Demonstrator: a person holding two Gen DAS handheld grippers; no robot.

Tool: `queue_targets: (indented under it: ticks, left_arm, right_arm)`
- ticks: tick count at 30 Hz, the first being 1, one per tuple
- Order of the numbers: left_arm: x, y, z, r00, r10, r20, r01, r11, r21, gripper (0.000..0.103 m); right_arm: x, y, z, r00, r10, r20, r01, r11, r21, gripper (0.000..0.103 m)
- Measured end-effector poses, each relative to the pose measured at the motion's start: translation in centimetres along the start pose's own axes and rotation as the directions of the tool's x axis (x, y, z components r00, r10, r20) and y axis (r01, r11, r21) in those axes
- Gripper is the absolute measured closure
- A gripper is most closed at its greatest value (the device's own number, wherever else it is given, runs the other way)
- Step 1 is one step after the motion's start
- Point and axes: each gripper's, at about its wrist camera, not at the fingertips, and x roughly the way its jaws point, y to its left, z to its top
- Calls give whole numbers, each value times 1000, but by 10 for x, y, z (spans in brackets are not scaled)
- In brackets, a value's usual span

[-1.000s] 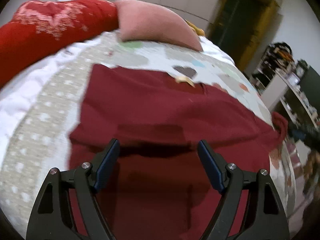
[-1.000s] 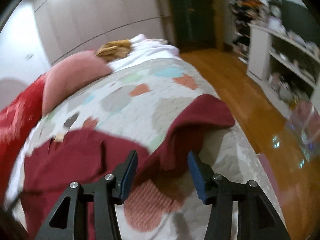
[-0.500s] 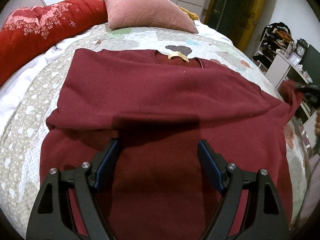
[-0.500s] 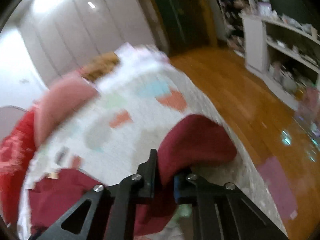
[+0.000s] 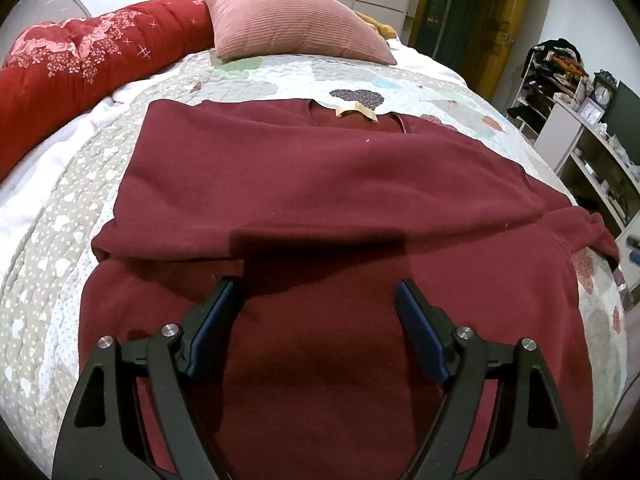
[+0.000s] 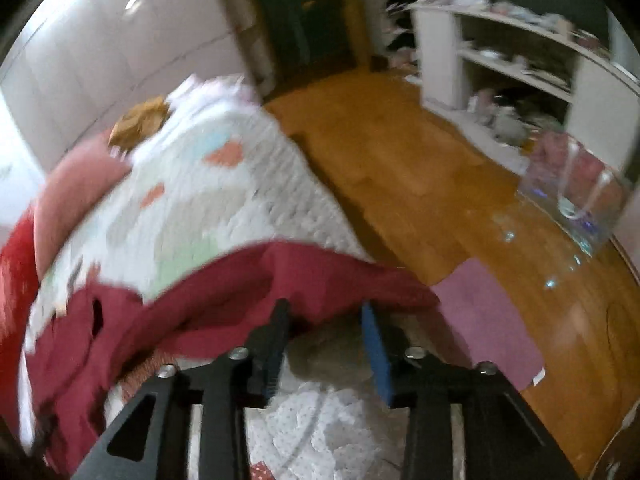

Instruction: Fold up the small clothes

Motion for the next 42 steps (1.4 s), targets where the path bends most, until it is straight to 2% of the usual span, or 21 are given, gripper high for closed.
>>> queue_targets:
  ticks: [2,3,6,8,12,16,18,20,21,22,24,26,29,31,33,36,38,39,40,42]
  left_arm:
    - [1,-2,0,1000,7,-1,-7,1000,10,20]
    - [2,-3,0,1000,11,-3,-11,1000,15,20]
    - [3,-4,0,1000,14,-4,-14,1000,21,19]
    - [3,-4,0,1000,10,-4,-10,1000,18,19]
    - [3,-3,0,1000,0,-5,0,1000,12,19]
    - [3,-2,0,1000,-5,-4,5,1000,12,18]
    - [2,-1,1,1000,-9,-3,9,1000,10,18]
    - [2,-1,1,1000,-13,-3,13,1000,7,18]
    - [1,-1,1,1000,-16,-3,16,1000,7,18]
    - [0,0,2,1000,-22,-6,23,1000,8,18]
    - [-8,4,6,999,-48,-3,48,999,-6,18]
    - [-18,11,10,997,-76,19,76,997,-31,18]
    - [-35,28,23,996,-62,59,65,996,-57,18]
    - [-44,42,31,995,-55,82,62,994,-86,18]
    - [-51,57,39,993,-54,103,67,990,-125,18]
    - [-57,79,43,991,-58,123,81,979,-187,18]
    - [-56,91,43,990,-68,121,94,970,-224,18]
    - [-54,95,43,991,-78,112,103,966,-235,18]
    - [-52,98,42,991,-88,104,110,965,-238,18]
    - [-51,101,40,991,-93,97,113,966,-234,18]
  right_arm:
    - [-8,1,7,995,93,34,-95,994,46,56]
    - [-7,6,12,988,154,22,-155,986,69,56]
    - [4,20,23,966,257,-31,-252,961,115,53]
    - [20,37,27,963,250,-98,-240,966,100,46]
    - [57,67,25,950,240,-198,-222,969,110,46]
    - [86,74,24,946,200,-255,-175,977,119,43]
    - [92,77,23,954,151,-259,-141,988,57,53]
    - [90,83,23,965,68,-254,-80,996,-37,81]
    - [87,83,23,967,73,-244,-87,995,-45,88]
    - [81,82,24,969,88,-232,-100,994,-39,93]
    - [59,89,31,982,111,-156,-121,991,-57,96]
    - [38,107,38,978,178,-105,-189,976,-106,96]
    - [10,153,42,958,281,-51,-285,931,-228,97]
    - [-7,193,38,917,394,-59,-393,870,-299,97]
    - [-22,235,24,861,499,-102,-497,779,-383,97]
    - [-33,300,-26,773,588,-237,-611,590,-528,97]
    - [-24,326,-67,744,572,-346,-649,496,-576,97]
    - [-14,335,-87,746,538,-392,-652,472,-593,97]
    - [-5,339,-102,758,500,-420,-644,467,-606,97]
    - [16,337,-124,808,401,-432,-587,496,-640,92]
